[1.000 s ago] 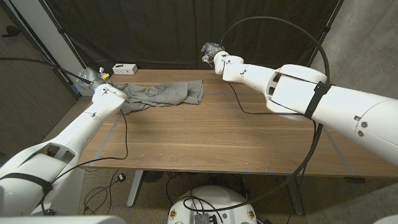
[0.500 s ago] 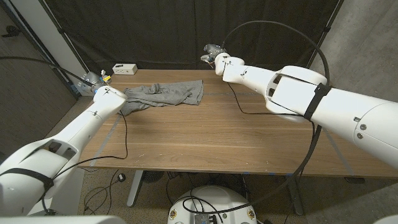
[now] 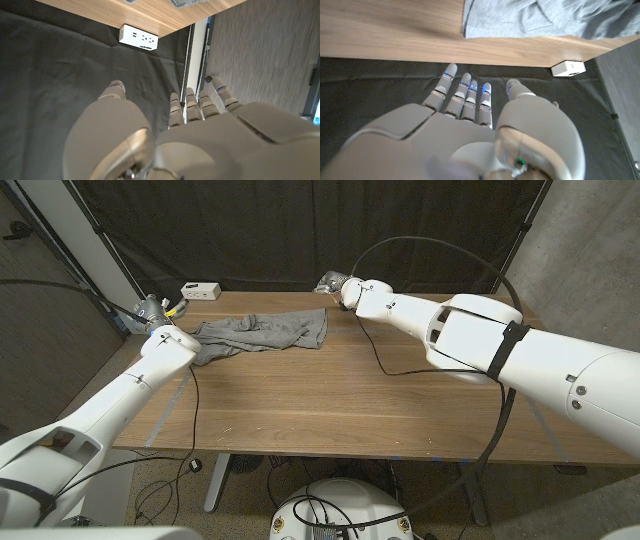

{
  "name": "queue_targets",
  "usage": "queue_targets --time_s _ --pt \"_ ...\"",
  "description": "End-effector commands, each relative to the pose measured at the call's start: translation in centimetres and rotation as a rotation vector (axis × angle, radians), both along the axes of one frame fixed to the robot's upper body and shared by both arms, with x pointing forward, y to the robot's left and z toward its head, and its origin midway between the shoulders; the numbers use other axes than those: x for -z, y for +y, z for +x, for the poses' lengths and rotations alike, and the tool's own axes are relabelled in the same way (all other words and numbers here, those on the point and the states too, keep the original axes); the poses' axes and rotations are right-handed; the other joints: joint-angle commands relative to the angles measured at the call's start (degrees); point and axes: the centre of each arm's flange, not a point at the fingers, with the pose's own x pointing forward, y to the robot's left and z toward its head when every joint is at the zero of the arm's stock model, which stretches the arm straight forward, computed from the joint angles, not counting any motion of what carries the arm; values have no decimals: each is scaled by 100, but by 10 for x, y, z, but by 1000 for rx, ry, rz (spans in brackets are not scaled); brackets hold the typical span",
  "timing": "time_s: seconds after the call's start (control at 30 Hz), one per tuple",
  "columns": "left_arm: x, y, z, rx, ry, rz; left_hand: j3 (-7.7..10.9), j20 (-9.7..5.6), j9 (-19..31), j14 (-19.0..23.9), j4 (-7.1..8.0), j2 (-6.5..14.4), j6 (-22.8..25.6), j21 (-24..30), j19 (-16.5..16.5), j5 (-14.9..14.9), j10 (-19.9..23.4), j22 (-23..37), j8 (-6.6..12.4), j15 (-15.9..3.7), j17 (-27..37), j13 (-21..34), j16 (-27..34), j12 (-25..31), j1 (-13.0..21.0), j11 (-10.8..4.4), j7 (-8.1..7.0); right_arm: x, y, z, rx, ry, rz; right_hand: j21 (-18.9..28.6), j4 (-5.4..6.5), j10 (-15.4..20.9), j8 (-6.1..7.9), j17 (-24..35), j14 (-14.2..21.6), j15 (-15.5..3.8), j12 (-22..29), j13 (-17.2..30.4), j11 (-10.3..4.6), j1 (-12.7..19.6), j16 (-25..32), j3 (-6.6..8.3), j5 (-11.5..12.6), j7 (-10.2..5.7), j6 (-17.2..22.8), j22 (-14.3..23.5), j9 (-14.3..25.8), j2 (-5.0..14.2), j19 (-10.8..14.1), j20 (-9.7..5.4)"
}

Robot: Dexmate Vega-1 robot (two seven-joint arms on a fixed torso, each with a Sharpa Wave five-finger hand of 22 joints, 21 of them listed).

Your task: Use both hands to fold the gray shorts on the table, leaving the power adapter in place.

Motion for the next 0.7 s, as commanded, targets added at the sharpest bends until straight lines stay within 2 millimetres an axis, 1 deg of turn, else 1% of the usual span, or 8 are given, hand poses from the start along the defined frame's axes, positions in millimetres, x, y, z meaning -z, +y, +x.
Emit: queue_targets --time_s 0.03,0.1,0.17,0.23,0.33,0.4,0.5,0.7 --pt "9 -7 -21 168 -35 15 -115 -63 -10 -700 79 139 -457 -268 -786 41 -517 -39 -33 29 -16 -31 -64 -78 -293 -92 -16 26 9 -6 -205 -45 -29 -138 160 -244 -109 -101 -270 -131 -101 -59 -69 -275 -140 -20 -7 18 -186 -14 17 -17 -186 -100" --pt "10 -6 -23 198 -28 12 -190 -71 -20 -920 122 143 -661 -389 -952 47 -736 -46 -47 4 -19 -50 -52 -98 -442 -127 -52 28 7 -5 -215 -46 -22 -203 228 -338 -156 -168 -381 -120 -130 -95 -140 -405 -190 -38 5 17 -316 -22 15 -28 -276 -113" --pt "10 -6 -25 222 -13 29 -232 -84 -23 -980 144 131 -721 -435 -1004 49 -821 -48 -41 4 -18 -58 -38 -100 -518 -146 -49 32 6 -8 -255 -89 -32 -287 285 -431 -174 -248 -500 -95 -147 -133 -142 -542 -233 -63 18 18 -420 -29 12 -54 -396 -119" --pt "11 -6 -26 237 3 30 -371 -98 -32 -1137 172 20 -1033 -527 -1067 59 -1010 -52 -75 -1 -24 -74 -22 -94 -703 -144 -15 36 4 -13 -294 -140 -46 -330 310 -492 -198 -302 -619 -43 -155 -155 -115 -632 -267 -92 23 42 -538 -31 11 -93 -437 -102" --pt "11 -6 -28 253 42 45 -452 -21 -34 -1189 167 -48 -1300 -606 -1146 80 -1120 -48 -85 24 -31 -80 -6 -82 -787 -92 6 42 3 -18 -338 -193 -61 -429 327 -622 -206 -384 -817 -43 -171 -185 -118 -746 -308 -129 35 -1 -672 -35 9 -137 -582 -81" --pt "12 -6 -29 251 74 67 -496 12 -32 -1199 146 -108 -1417 -638 -1160 94 -1188 -48 -77 38 -34 -81 5 -82 -806 -86 9 46 2 -21 -356 -235 -72 -524 312 -776 -200 -466 -1024 -35 -189 -208 -185 -806 -339 -135 52 -12 -762 -37 6 -150 -725 -85" --pt "12 -6 -30 254 113 84 -570 47 -28 -1233 97 -211 -1641 -694 -1171 130 -1341 -47 -68 83 -36 -82 13 -90 -811 -72 43 52 2 -26 -378 -298 -84 -671 264 -964 -182 -606 -1406 -66 -186 -238 -330 -878 -371 -149 67 -53 -863 -41 5 -184 -929 -182" --pt "14 -9 -32 247 170 122 -656 91 -22 -1061 -23 -359 -1703 -657 -851 216 -1362 -51 4 110 -37 -81 83 -33 -705 -77 45 59 3 -36 -422 -374 -126 -726 227 -1015 -186 -675 -1533 -74 -175 -249 -338 -887 -365 -142 76 -87 -932 -43 4 -186 -985 -183"
